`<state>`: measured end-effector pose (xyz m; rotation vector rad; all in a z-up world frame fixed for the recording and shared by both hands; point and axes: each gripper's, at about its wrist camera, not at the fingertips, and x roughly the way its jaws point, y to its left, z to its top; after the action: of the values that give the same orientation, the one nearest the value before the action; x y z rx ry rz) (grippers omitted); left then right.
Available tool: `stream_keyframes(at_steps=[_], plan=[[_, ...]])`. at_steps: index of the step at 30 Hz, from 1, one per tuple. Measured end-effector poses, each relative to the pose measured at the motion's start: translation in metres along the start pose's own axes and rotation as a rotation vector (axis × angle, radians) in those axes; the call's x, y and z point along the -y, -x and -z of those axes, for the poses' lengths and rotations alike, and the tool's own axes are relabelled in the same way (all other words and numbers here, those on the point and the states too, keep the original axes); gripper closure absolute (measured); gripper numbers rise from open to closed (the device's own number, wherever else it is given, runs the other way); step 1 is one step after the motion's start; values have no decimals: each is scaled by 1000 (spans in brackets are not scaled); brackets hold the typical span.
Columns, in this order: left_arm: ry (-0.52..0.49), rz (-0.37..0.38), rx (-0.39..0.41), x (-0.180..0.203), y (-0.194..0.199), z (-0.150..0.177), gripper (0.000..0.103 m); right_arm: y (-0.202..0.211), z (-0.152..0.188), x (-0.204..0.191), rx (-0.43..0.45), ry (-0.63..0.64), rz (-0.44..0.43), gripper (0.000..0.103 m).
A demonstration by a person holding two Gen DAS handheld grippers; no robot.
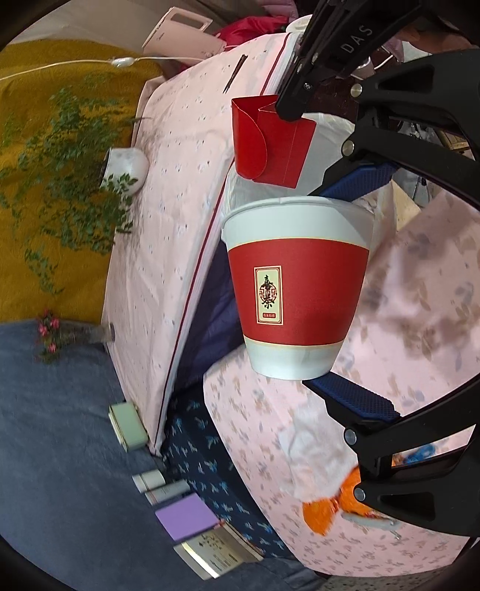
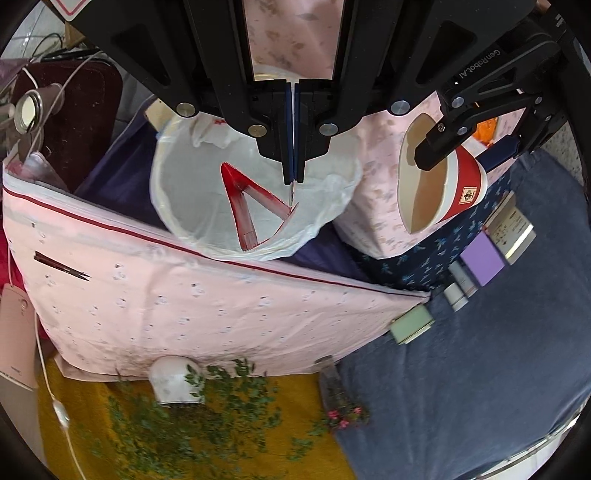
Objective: Collect trash
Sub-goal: 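Carry the red box and red cup over the bin and release both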
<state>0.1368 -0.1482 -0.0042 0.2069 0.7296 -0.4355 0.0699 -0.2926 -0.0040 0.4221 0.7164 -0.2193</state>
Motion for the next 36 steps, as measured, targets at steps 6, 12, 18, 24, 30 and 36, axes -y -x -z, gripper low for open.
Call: stream_keyframes(at_steps=[6,12,18,24,30,36], plan=[[-37,35,-19,25,-20,-7,21,-7,-3,25,-4,-31,29,102],[-55,57,-40,38,-35,-10,21,-21,-3,34,-24,-47,37,102],[-64,50,-54,38,-45,-10,21,-32,-7,35,-38,-43,35,102],[-40,32,-58,32,-49,-11,14,-36,-11,30,-43,-34,27,100],[-24,13,-53,23,-46,-10,13,-36,-12,25,-38,-30,26,95],[-9,-3,-36,13,-37,-10,13,-32,-11,17,-38,-23,19,95]])
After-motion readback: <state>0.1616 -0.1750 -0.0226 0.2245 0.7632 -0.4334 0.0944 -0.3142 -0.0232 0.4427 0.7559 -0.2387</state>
